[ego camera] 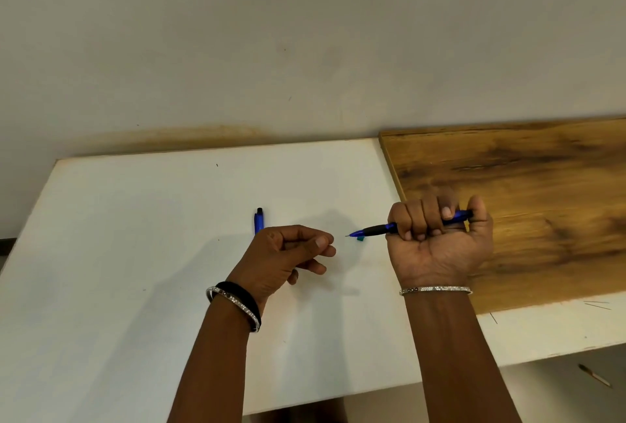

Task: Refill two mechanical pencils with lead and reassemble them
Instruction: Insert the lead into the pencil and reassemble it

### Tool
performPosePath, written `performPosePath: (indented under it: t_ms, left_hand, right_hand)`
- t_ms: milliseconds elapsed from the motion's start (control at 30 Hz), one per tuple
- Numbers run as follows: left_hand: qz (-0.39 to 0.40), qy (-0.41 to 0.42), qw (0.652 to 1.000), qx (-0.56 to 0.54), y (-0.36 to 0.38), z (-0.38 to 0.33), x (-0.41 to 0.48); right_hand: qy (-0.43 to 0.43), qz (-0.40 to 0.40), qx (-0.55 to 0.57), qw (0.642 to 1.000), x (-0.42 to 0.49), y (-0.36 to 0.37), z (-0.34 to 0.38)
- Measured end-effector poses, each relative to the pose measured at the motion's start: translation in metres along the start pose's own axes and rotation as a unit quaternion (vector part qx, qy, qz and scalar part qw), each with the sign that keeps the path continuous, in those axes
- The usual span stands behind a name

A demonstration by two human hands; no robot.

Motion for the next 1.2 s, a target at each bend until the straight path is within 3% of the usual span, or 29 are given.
performPosePath:
  t_ms: [200,500,867,1100,1200]
  left_hand:
    - [-0.024,-0.003,1.0,0.009,-0.001,0.0,0.001]
    - [0.014,0.013,1.0,0.025,0.007,-0.003,-0.001]
    - [0.026,0.028,0.999,0.016,0.008,-0.008,-0.002]
    - [-0.043,0.016,0.998,0.038,-0.004,-0.001,0.004]
    - [-0.167,0.041,0.982,0.083,-0.019,-0.001,0.005]
  right_hand:
    - [-0.002,-0.004,-0.016,1.0,0.0,-0.002,-0.002]
    - [0.003,-0.023,-0.009,1.0,0.0,-0.004,-0.003]
    - [0.078,-0.034,0.004,0.996,-0.003,-0.002,-0.017]
    - [0.11,-0.095,-0.173,0.974,0.0,-0.011,-0.036]
    - [0.094,-0.096,-0.297,0.946,-0.004,-0.013,-0.041]
Point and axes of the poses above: each hand's wrist, its own x-axis towards the middle knuckle, its own y-axis out of the palm, z = x × y, the point moved 6 cm from there along x, towards the middle knuckle, and after that the axes turned 7 degrees about -y, right-handed, at the moved point
